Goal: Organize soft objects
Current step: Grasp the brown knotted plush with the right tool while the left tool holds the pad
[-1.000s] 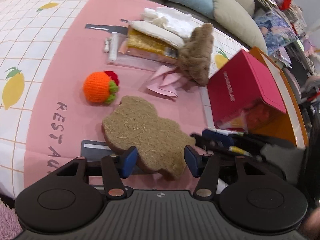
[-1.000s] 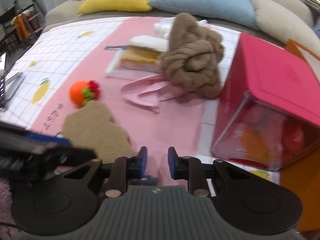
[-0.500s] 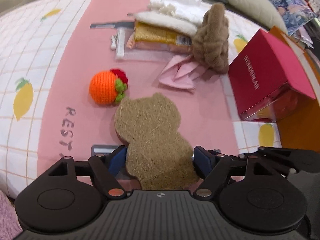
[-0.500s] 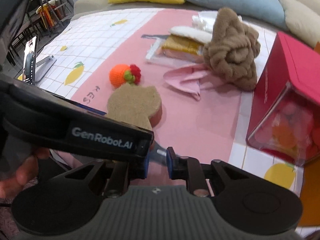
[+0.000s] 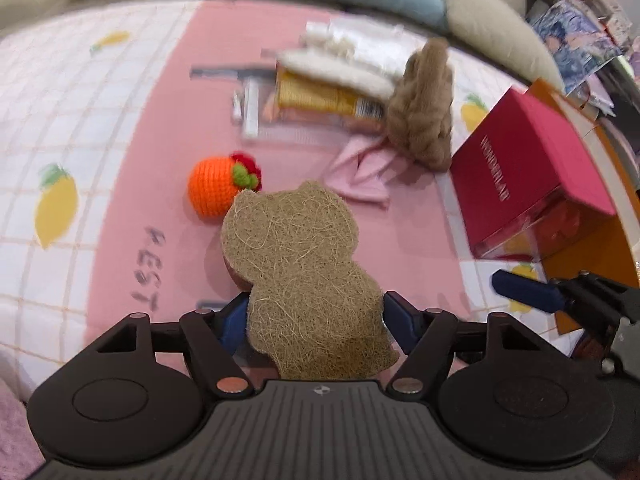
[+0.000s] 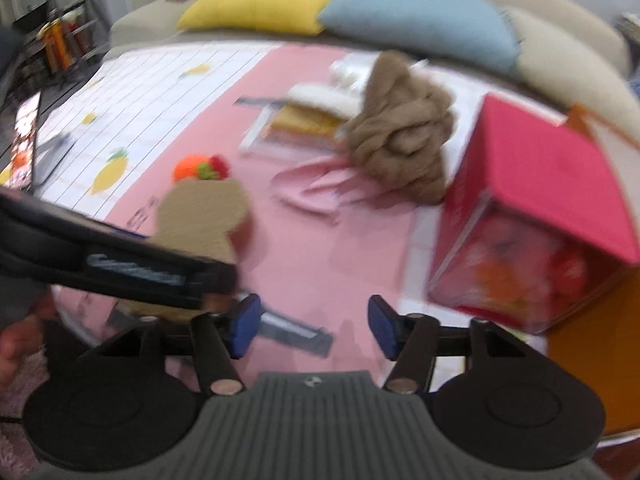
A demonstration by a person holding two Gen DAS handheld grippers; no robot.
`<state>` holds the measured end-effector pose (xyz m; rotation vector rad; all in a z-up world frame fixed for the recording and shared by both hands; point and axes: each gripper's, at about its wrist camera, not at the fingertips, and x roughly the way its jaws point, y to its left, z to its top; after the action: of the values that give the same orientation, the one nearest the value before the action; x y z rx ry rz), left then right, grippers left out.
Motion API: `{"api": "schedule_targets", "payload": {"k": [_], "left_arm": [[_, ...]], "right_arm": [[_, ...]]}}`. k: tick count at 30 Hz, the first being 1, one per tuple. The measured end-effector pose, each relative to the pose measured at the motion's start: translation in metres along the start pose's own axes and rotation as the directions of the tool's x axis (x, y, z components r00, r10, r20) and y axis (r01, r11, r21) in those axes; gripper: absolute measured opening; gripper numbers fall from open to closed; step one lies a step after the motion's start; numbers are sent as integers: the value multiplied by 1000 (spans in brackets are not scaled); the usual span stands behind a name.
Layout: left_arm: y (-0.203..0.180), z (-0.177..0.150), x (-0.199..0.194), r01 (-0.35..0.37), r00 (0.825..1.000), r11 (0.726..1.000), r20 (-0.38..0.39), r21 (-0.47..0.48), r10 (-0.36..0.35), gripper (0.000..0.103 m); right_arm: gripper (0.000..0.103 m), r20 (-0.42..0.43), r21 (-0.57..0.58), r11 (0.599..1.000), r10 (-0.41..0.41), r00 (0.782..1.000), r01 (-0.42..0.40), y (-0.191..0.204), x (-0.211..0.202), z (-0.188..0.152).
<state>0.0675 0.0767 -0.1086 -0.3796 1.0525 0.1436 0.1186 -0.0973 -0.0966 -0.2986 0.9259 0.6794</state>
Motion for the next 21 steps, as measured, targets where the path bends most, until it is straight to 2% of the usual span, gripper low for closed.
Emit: {"api": "schedule_targets", "payload": {"k": [3,6,7,8,11,16,18,19,21], "left_arm": [[-5,6,-16,-12,998,1000,62,26,10,81],[-6,15,-26,-24,994,999,104,38,20,81],[-6,19,-28,-29,993,999,113,42,24,81],[-6,23,-29,-32,992,999,121,44,26,81],[-4,37,-31,-31,988,999,151,38,25,81],[3,59,-33,-47,980,999,196,12,44,81],[4,65,-33,-52,977,999,208,8,49,81],[5,69,-31,-55,976,998,209,4,53,81],[8,73,-29,-67,975,998,212,-8,68,81]], "right_arm": [[62,21,13,1000,-25,999,25,-4,-8,7],[64,68,-43,992,-119,991,122,0,-16,18],[69,98,-64,988,-136,986,143,2,-20,23],[80,125,-75,984,-150,981,160,2,-22,28],[91,182,-104,972,-188,965,209,4,-23,45],[89,232,-126,964,-202,952,235,7,-15,73],[86,243,-137,960,-207,948,245,9,-8,84],[80,240,-136,958,-214,947,251,9,-2,88],[78,223,-127,955,-236,946,268,7,10,97]]}}
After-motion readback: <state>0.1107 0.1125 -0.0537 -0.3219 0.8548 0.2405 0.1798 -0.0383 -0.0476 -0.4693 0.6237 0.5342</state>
